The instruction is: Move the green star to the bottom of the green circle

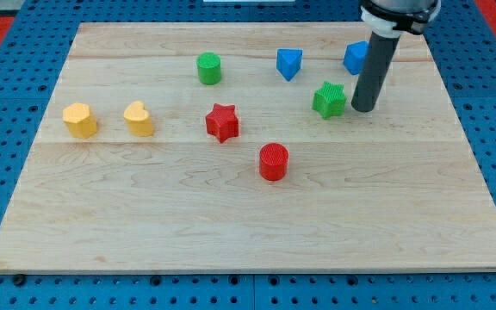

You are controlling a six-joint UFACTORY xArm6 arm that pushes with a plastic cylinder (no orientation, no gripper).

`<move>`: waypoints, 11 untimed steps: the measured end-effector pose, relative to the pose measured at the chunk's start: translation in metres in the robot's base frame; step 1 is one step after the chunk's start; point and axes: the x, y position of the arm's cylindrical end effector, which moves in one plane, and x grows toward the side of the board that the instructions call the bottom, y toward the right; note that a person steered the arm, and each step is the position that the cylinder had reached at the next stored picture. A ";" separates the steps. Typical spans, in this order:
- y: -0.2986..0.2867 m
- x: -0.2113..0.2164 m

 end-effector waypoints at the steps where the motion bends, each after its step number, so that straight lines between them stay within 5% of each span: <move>1: -0.028 0.001; 6: -0.263 -0.015; 11: -0.193 -0.024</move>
